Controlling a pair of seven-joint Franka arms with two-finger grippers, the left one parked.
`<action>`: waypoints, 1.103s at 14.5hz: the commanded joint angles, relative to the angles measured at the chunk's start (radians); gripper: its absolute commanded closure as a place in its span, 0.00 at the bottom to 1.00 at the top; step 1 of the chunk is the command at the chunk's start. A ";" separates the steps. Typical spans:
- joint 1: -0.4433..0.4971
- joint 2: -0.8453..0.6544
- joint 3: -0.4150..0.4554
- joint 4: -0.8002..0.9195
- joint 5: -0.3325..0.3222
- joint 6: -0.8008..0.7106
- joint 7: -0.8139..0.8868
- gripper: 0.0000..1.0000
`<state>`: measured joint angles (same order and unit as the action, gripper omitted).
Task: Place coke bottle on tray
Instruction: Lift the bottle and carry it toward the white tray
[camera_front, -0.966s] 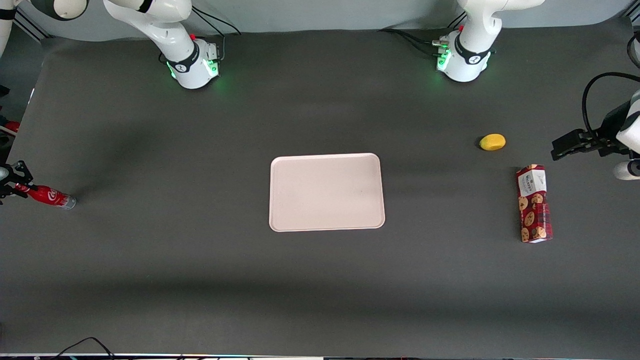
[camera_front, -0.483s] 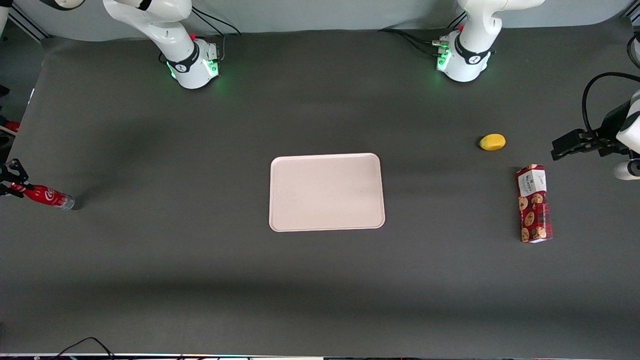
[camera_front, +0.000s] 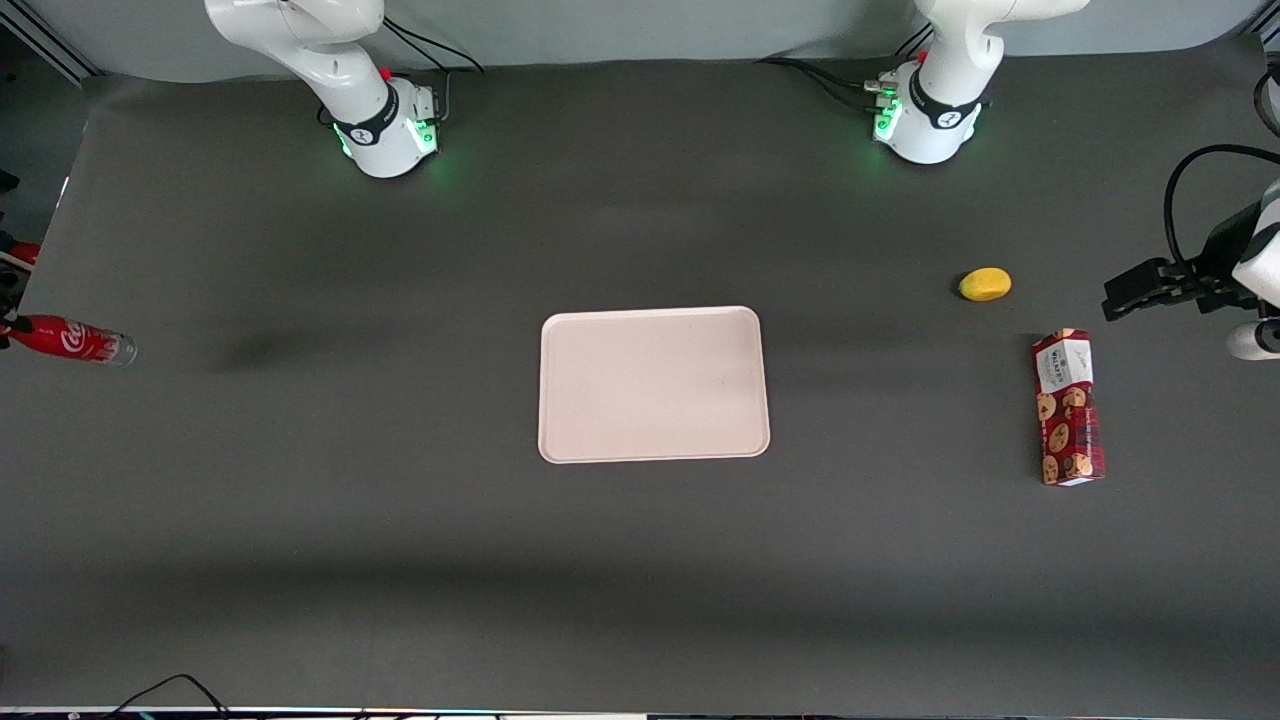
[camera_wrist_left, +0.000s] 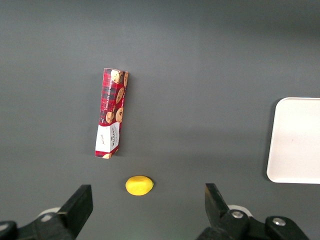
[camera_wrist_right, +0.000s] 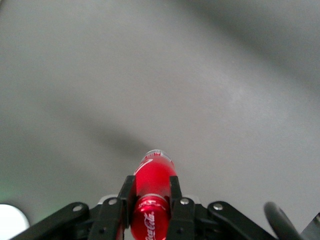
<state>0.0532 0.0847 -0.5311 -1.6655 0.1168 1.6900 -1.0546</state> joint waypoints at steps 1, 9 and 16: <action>0.004 -0.127 0.168 0.076 -0.078 -0.203 0.302 1.00; 0.007 -0.132 0.750 0.262 0.000 -0.406 1.323 1.00; 0.052 0.012 1.034 -0.009 -0.077 0.118 1.876 1.00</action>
<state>0.0889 0.0838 0.4906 -1.5652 0.0795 1.6690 0.7216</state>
